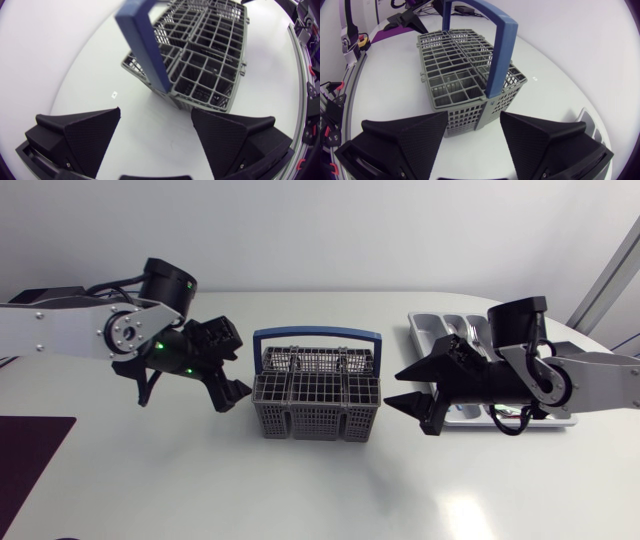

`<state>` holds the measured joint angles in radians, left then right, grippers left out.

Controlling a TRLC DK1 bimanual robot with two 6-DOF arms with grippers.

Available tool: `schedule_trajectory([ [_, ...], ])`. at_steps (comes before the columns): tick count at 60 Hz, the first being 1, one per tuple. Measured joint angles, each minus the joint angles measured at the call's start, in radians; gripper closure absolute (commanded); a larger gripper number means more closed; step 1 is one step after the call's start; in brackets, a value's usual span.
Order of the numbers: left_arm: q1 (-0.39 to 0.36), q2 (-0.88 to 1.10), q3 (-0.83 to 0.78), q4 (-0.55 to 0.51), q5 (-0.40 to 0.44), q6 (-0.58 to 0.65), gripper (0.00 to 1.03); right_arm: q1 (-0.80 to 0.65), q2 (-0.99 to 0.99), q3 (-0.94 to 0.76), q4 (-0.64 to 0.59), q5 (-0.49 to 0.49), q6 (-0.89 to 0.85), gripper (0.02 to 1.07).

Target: Unload the cutlery basket into the drawer organizer.

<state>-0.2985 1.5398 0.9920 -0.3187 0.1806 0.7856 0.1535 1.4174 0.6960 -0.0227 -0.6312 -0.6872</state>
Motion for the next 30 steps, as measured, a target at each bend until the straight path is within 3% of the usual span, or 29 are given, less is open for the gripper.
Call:
schedule_trajectory([
  [16, 0.103, -0.185, -0.035, 0.011, 0.056, -0.068, 0.05, -0.067, -0.179, -0.047, -0.003, 0.0, 0.01, 0.21],
  [25, 0.177, -0.274, -0.085, 0.014, 0.075, -0.093, 0.05, -0.123, -0.28, -0.084, -0.003, 0.0, 0.031, 0.06],
  [30, 0.208, -0.322, -0.121, 0.022, 0.077, -0.106, 0.05, -0.157, -0.334, -0.103, -0.003, 0.001, 0.047, 0.06],
])
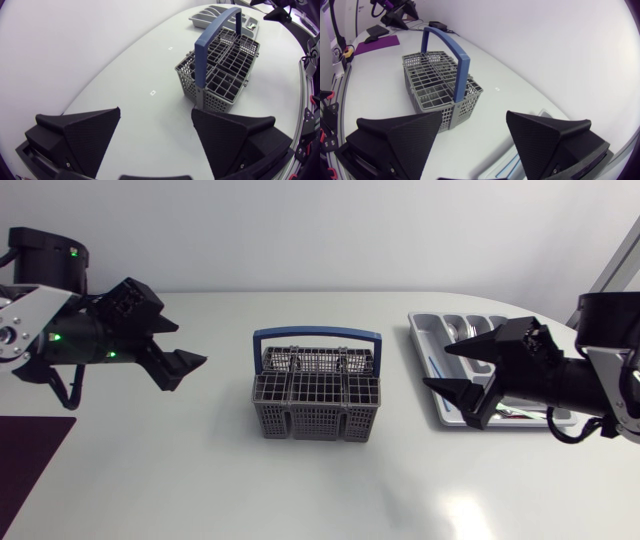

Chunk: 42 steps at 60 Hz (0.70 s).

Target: Unload the cutlery basket into the drawer organizer.

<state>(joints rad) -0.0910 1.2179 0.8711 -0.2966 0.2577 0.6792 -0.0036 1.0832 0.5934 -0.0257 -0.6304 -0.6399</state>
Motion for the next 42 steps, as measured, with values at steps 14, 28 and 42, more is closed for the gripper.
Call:
schedule_trajectory([
  [14, 0.038, -0.141, -0.113, 0.029, 0.0, -0.026, 0.05, -0.087, -0.155, -0.073, 0.0, 0.0, 0.031, 0.06],
  [28, 0.04, -0.266, -0.21, 0.037, 0.0, -0.052, 0.05, -0.179, -0.269, -0.142, -0.011, 0.001, 0.042, 0.06],
  [42, 0.073, -0.371, -0.272, 0.037, 0.0, -0.071, 0.05, -0.203, -0.391, -0.216, -0.038, 0.056, 0.069, 0.06],
])
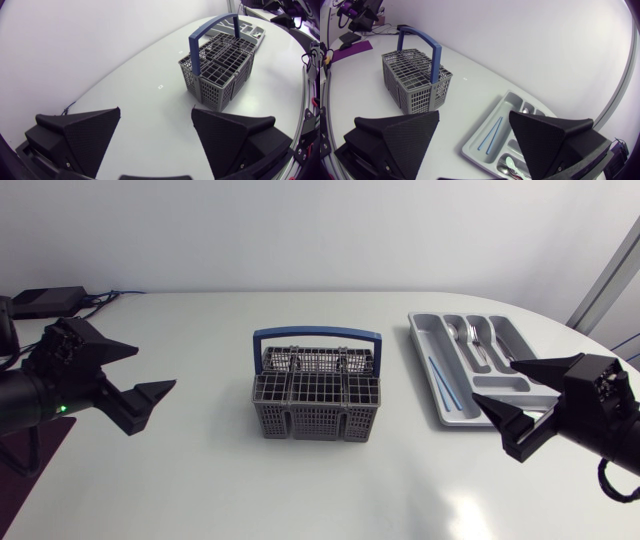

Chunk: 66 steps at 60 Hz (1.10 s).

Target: Unload the cutlery basket into the drawer organizer.

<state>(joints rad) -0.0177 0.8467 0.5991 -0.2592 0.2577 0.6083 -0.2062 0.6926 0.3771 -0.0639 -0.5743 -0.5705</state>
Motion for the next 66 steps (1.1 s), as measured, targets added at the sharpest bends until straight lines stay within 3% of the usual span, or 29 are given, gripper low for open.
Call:
schedule_trajectory([
  [24, 0.08, -0.147, -0.132, 0.07, 0.0, -0.068, 0.05, -0.001, -0.24, -0.11, -0.021, 0.132, 0.071, 0.06],
  [49, 0.102, -0.346, -0.265, 0.165, 0.021, -0.207, 0.05, 0.088, -0.439, -0.22, -0.004, 0.327, 0.268, 0.06],
  [66, 0.085, -0.492, -0.356, 0.19, -0.057, -0.311, 0.05, 0.151, -0.576, -0.294, 0.026, 0.464, 0.414, 0.06],
])
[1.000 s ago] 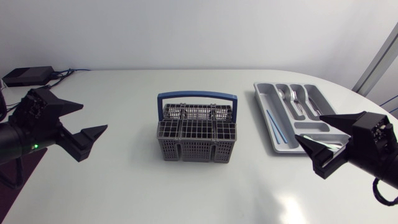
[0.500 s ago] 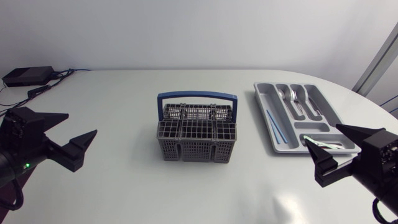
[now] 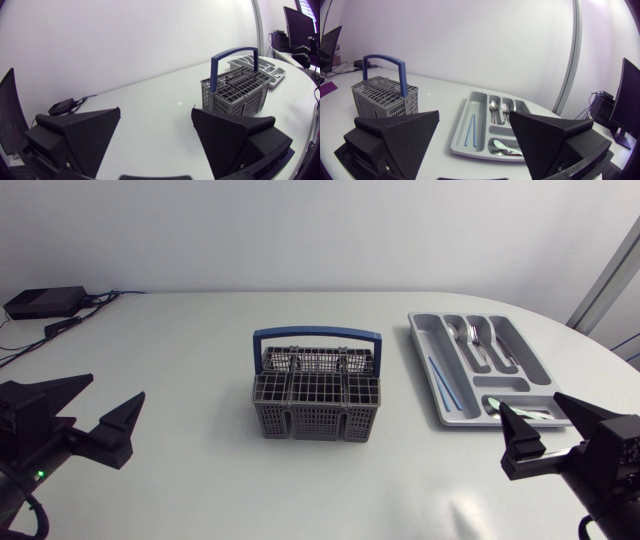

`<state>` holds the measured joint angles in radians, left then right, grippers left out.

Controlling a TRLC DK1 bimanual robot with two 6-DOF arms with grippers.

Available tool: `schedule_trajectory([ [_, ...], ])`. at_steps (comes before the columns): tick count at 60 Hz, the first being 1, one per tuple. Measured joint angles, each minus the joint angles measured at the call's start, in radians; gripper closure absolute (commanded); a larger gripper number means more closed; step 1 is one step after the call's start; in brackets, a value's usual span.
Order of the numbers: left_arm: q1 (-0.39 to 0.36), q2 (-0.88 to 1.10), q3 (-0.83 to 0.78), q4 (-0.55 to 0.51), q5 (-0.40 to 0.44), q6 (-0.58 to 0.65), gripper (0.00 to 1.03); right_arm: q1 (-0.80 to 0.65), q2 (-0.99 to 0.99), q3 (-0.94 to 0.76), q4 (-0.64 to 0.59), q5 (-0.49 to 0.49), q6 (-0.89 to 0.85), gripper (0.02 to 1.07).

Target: Unload the cutlery basket into the drawer organizer.

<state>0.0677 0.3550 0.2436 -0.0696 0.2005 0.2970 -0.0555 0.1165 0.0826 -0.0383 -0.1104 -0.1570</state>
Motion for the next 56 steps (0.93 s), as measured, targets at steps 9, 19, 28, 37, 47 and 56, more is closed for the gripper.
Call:
schedule_trajectory([
  [9, -0.014, -0.078, -0.052, 0.01, -0.046, -0.06, 0.05, 0.034, -0.074, -0.04, 0.02, 0.073, 0.077, 0.06],
  [19, -0.029, -0.162, -0.103, 0.028, -0.093, -0.122, 0.05, 0.048, -0.109, -0.061, 0.02, 0.098, 0.119, 0.06],
  [28, -0.043, -0.24, -0.153, 0.04, -0.137, -0.179, 0.05, 0.048, -0.111, -0.062, 0.021, 0.101, 0.128, 0.06],
  [37, -0.057, -0.317, -0.204, 0.047, -0.183, -0.238, 0.05, 0.048, -0.111, -0.062, 0.021, 0.101, 0.128, 0.06],
  [47, -0.059, -0.348, -0.223, 0.053, -0.195, -0.269, 0.05, 0.048, -0.111, -0.062, 0.021, 0.101, 0.128, 0.06],
  [56, -0.059, -0.349, -0.223, 0.053, -0.196, -0.272, 0.05, 0.048, -0.111, -0.062, 0.021, 0.101, 0.128, 0.06],
])
